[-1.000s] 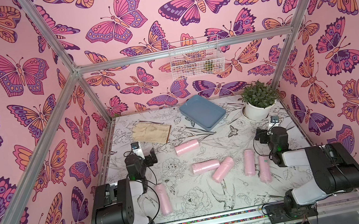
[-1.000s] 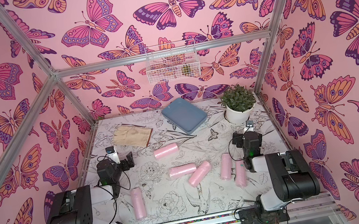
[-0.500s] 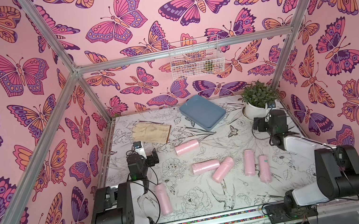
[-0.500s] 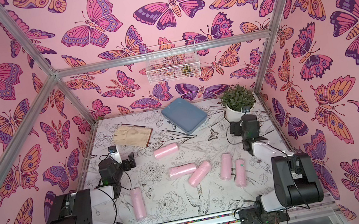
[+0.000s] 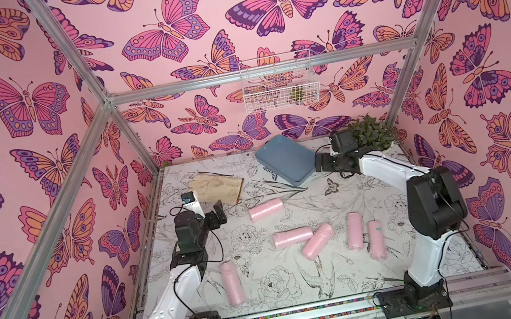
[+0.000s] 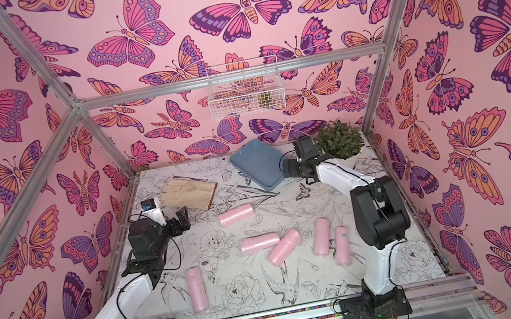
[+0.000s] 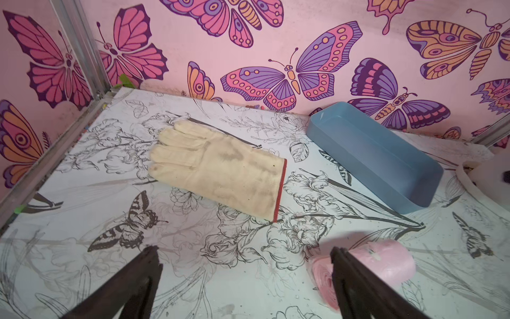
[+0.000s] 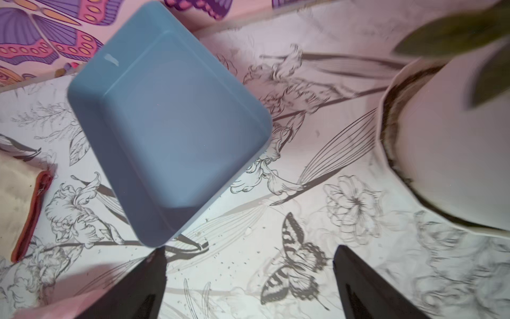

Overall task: Put the roll of trash bags into the storage box
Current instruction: Move the storage box to the center of the board.

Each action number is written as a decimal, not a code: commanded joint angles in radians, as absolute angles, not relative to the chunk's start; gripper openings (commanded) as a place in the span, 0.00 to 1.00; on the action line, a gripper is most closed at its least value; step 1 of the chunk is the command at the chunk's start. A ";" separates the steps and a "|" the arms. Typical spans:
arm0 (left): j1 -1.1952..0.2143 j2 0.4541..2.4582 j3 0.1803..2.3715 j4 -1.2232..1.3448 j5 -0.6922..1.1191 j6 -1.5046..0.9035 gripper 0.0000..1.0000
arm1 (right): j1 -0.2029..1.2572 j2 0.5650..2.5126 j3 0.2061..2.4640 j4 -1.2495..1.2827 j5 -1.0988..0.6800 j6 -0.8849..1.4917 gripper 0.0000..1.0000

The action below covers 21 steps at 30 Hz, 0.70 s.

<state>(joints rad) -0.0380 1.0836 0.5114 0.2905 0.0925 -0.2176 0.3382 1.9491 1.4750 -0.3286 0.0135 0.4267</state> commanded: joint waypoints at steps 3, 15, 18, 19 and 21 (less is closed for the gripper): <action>-0.065 1.124 0.549 0.205 0.275 -0.372 1.00 | 0.363 2.131 1.682 -0.436 -0.037 0.578 0.93; -0.140 1.198 0.554 0.202 0.321 -0.440 1.00 | 0.400 2.345 1.959 -0.633 0.045 0.597 0.86; -0.146 1.199 0.558 0.201 0.319 -0.442 1.00 | 0.400 2.367 1.974 -0.670 0.056 0.582 0.81; -0.147 1.200 0.559 0.200 0.318 -0.441 1.00 | 0.400 2.375 1.981 -0.680 0.054 0.575 0.78; -0.150 1.204 0.563 0.201 0.319 -0.439 1.00 | 0.402 2.393 2.001 -0.706 0.046 0.553 0.64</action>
<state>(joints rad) -0.1402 1.1973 0.5400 0.2077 0.2996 -0.4316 0.3992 2.3566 1.9625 -0.6170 0.0288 0.5709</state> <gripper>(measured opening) 0.999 0.676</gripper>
